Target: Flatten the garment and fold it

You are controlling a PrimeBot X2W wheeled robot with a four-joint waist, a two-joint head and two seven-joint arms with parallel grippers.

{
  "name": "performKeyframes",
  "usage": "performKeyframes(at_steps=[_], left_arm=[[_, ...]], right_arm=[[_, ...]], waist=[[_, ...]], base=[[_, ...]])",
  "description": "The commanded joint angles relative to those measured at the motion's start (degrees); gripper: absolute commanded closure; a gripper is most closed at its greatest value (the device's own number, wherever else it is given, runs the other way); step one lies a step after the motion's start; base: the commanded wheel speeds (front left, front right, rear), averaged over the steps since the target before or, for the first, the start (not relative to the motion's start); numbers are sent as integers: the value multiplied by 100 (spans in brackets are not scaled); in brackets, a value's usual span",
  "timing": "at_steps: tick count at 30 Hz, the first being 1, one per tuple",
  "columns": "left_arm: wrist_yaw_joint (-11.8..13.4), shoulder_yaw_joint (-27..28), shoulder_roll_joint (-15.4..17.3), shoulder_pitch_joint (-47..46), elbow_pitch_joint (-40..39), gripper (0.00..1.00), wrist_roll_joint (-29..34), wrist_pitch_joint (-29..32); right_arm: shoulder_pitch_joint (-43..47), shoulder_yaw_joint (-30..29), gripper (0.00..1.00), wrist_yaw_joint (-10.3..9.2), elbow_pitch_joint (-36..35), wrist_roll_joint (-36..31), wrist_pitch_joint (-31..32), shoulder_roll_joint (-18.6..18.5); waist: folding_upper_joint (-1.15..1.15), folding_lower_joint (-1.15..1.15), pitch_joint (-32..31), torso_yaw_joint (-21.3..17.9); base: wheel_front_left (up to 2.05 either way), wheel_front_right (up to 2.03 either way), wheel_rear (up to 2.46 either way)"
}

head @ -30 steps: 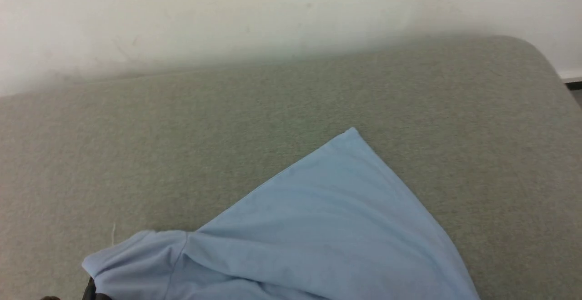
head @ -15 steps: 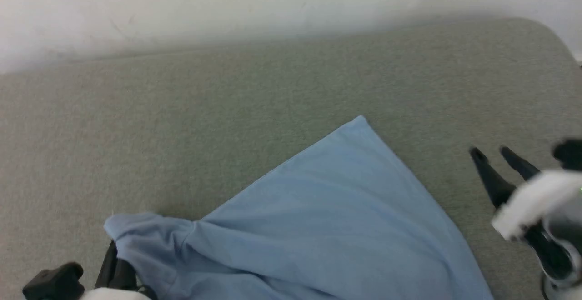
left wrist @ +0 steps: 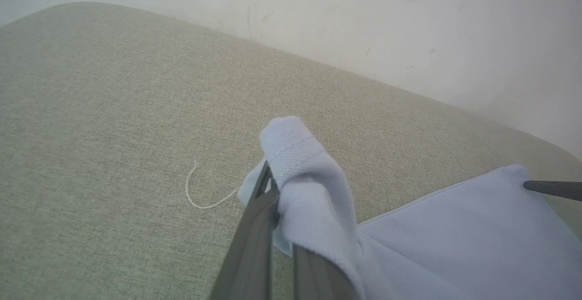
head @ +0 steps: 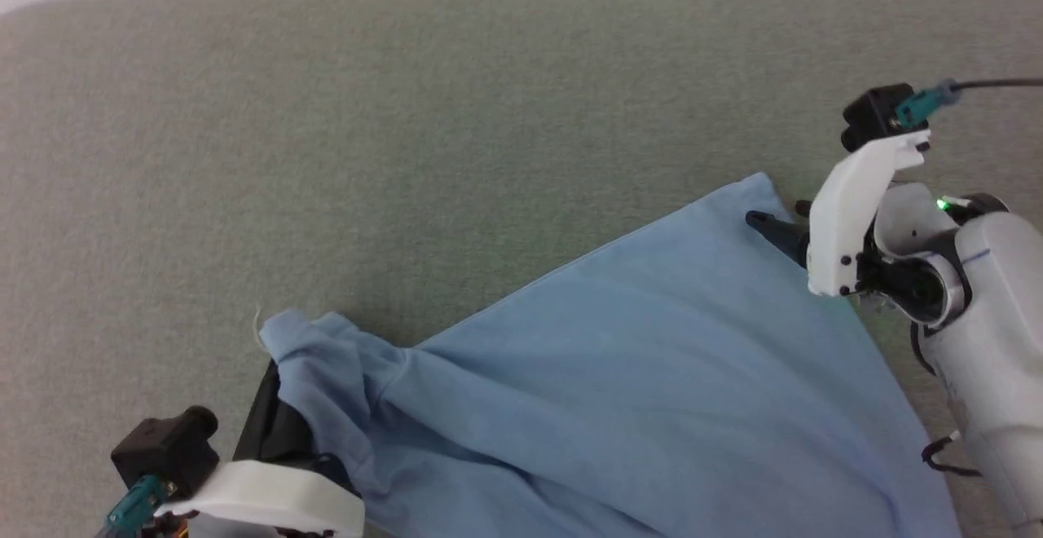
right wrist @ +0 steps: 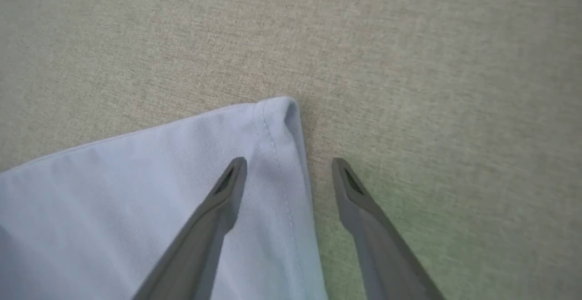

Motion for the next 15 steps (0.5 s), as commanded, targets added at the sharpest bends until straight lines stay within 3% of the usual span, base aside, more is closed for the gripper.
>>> performKeyframes(at_steps=[1,6,7,8,9,12,15], left_arm=[[-29,0,-14,-98,20,100,44,-41],[-98,-56,-54,-206,189,100,19,-94],[-109,-57,-55,-218,224,100,9,-99],[-116,-52,-52,-225,259,100,0,-105],[-118,-44,-48,-225,291,100,-9,-108],[-126,-16,-6,-231,353,100,-26,-94],[-142,64,102,-281,364,100,-17,-84]], right_arm=[[-47,22,0,-4,56,31,28,-14],[-231,537,0,-4,840,-27,787,-79],[-226,630,54,-4,942,-17,951,-74],[-221,708,84,-4,1018,3,1078,-67],[-213,776,100,-4,1073,29,1175,-55],[-232,940,100,-4,1035,96,1185,-60],[-319,1017,100,-4,739,147,759,-152]], waist=[[0,-1,272,264],[0,-1,300,330],[0,-1,285,335],[0,-1,261,331],[0,-1,226,320],[0,-1,90,260],[0,-1,-110,162]], base=[[0,0,0],[0,0,0],[0,0,0],[0,0,0],[0,0,0],[0,0,0],[0,0,0]])
